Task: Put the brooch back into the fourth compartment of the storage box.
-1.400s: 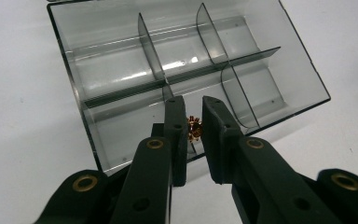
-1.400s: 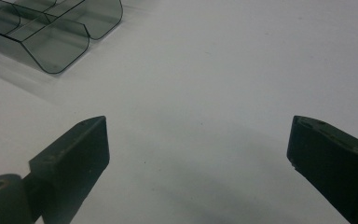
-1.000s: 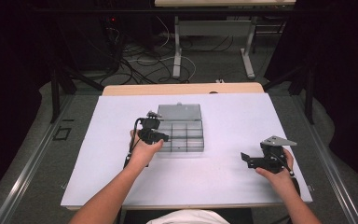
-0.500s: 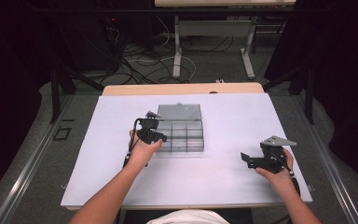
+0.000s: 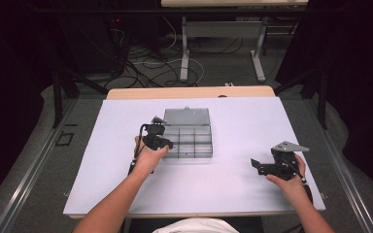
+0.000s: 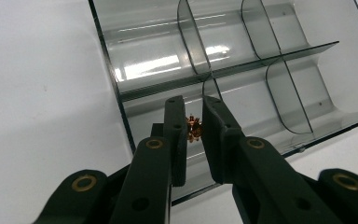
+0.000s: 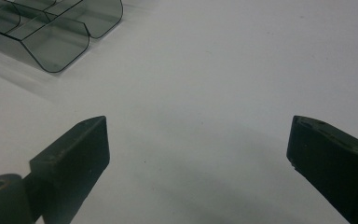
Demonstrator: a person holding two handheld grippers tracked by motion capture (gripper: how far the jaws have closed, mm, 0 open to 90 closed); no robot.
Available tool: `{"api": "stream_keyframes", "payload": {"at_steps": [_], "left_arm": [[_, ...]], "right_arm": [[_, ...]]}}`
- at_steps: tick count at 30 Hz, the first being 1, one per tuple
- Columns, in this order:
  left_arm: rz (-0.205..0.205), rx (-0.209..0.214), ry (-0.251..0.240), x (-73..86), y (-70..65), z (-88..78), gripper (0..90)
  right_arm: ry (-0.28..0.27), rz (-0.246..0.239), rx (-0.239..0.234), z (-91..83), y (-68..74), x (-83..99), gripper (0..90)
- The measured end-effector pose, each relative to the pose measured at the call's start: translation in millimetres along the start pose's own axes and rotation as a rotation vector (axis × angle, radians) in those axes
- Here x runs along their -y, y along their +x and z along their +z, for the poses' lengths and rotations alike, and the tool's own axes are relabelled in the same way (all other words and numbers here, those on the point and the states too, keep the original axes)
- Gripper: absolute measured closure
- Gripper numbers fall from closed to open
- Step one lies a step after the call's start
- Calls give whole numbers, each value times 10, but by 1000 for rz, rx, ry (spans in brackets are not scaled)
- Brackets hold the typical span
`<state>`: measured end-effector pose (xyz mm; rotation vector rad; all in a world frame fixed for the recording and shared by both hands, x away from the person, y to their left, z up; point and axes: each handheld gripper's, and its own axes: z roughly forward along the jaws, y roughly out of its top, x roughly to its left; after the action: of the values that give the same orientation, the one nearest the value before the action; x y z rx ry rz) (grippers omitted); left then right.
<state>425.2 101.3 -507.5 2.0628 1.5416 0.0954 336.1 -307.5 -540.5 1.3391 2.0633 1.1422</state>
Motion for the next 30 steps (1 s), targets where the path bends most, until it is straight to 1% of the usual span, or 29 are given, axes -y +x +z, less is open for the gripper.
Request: {"api": "stream_keyframes", "payload": {"at_steps": [7,11,17,20,22,25,27,28,30], "left_arm": [[3,3,12,-10,20,11,779],[-2,4,4,-12,21,4,768],[-5,5,-5,-9,24,-21,740],[-8,10,-21,-7,17,-35,717],[-3,13,-26,-7,20,-46,703],[-7,10,-28,-6,22,-63,680],[-13,14,-37,-5,28,-73,661],[-1,8,-38,-6,36,-82,652],[2,8,-42,-8,42,-96,640]], "right_arm": [[0,0,1,3,-4,0,54],[-2,-8,0,4,-15,1,55],[-4,-7,6,9,-7,-3,55],[-2,-10,-4,13,-11,-5,55],[-1,-12,-3,16,-12,-6,56],[-1,-4,-1,16,-1,-9,56],[-3,-11,-3,18,-5,-9,56],[-3,-12,-2,18,-5,-9,56],[-1,-7,-3,15,0,-8,57]]}}
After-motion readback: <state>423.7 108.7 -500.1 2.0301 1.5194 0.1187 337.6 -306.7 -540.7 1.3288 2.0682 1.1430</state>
